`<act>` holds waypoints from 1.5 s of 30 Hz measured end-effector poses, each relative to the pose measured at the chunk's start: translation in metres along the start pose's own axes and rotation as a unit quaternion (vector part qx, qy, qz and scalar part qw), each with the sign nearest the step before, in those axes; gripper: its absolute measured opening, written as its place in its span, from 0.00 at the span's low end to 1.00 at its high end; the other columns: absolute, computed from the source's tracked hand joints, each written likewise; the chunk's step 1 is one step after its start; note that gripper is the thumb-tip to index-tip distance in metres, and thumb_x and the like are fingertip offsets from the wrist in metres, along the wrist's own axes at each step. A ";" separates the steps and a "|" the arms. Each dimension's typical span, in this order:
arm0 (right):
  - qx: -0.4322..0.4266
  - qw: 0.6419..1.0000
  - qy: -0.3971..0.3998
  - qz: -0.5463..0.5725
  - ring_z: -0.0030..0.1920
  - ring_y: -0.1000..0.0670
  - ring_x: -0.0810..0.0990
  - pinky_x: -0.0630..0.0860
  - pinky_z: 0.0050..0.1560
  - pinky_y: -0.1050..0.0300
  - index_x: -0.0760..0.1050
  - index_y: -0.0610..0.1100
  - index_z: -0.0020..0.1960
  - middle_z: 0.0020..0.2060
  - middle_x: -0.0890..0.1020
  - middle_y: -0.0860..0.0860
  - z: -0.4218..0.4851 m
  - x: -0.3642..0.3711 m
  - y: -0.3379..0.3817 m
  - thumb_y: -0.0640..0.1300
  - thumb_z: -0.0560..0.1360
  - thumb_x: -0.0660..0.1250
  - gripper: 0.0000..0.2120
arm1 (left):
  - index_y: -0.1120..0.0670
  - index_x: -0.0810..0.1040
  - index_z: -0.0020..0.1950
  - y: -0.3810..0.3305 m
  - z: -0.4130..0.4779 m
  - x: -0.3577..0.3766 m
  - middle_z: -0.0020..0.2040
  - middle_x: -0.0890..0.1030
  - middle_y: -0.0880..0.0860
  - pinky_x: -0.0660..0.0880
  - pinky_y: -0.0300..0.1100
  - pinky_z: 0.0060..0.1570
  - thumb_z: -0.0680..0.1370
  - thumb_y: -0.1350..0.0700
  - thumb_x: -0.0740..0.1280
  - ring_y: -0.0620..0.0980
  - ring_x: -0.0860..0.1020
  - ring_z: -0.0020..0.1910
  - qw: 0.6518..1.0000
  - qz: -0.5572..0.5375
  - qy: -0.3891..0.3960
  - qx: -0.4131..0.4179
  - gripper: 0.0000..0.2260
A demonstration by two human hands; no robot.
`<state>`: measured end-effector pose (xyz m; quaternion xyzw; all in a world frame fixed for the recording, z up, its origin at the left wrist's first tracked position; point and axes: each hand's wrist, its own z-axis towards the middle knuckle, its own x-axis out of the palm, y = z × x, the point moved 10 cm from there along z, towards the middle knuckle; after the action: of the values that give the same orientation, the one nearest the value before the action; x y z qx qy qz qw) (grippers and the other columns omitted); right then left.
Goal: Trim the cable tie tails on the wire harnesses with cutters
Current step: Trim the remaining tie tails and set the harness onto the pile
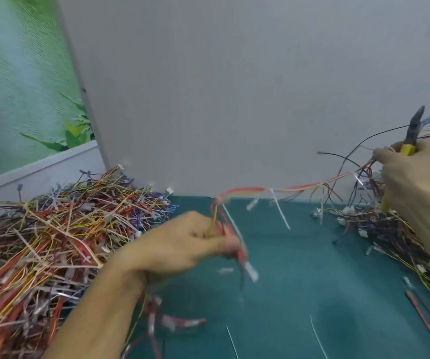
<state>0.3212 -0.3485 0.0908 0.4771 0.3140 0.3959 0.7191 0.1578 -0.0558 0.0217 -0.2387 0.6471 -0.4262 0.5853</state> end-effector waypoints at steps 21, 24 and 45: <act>-0.181 0.707 0.320 -0.604 0.58 0.44 0.76 0.68 0.57 0.47 0.71 0.50 0.54 0.56 0.74 0.47 -0.129 0.098 -0.042 0.57 0.73 0.68 0.15 | 0.58 0.79 0.55 0.133 0.012 0.021 0.50 0.84 0.59 0.71 0.39 0.32 0.77 0.31 0.47 0.51 0.80 0.34 0.922 -0.150 -0.072 -0.350 0.35; -0.292 0.692 0.248 -0.612 0.58 0.44 0.74 0.65 0.53 0.49 0.71 0.51 0.57 0.55 0.72 0.49 -0.155 0.106 -0.006 0.57 0.72 0.68 0.17 | 0.62 0.79 0.57 0.136 0.006 0.018 0.49 0.84 0.59 0.65 0.40 0.30 0.74 0.27 0.42 0.51 0.76 0.35 0.928 -0.137 -0.050 -0.342 0.44; 0.081 0.854 0.507 -0.079 0.42 0.47 0.78 0.75 0.44 0.56 0.73 0.50 0.38 0.39 0.80 0.50 -0.320 0.186 -0.043 0.42 0.67 0.74 0.10 | 0.63 0.74 0.62 0.146 -0.002 0.001 0.58 0.80 0.64 0.72 0.50 0.60 0.78 0.42 0.56 0.63 0.75 0.62 0.853 -0.443 -0.117 -0.250 0.26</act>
<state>0.1587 -0.0567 -0.0745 0.2404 0.7029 0.4982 0.4472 0.1834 0.0206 -0.0998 -0.6869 0.4838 -0.4332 0.3264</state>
